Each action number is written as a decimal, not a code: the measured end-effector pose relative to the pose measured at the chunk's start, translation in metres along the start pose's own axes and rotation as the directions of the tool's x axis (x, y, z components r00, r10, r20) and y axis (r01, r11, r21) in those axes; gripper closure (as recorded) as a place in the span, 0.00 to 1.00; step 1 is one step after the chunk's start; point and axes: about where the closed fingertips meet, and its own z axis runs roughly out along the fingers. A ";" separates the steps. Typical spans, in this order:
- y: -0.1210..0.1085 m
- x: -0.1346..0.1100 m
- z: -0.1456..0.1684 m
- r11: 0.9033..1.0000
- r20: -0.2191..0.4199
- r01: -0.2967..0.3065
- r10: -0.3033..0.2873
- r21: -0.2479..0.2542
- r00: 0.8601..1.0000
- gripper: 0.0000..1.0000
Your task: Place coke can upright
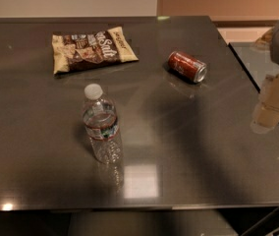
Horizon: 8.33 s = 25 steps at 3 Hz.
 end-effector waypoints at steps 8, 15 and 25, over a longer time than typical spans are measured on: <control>-0.200 -0.073 0.158 0.861 -0.164 -0.508 0.500 -0.006 0.850 0.00; -0.221 -0.094 0.201 0.839 -0.142 -0.541 0.530 -0.050 0.836 0.64; -0.113 -0.189 0.116 0.959 0.924 -0.052 0.284 -0.280 0.256 1.00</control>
Offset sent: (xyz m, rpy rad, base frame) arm 0.0336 0.0159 0.0044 0.0708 0.0643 -0.0228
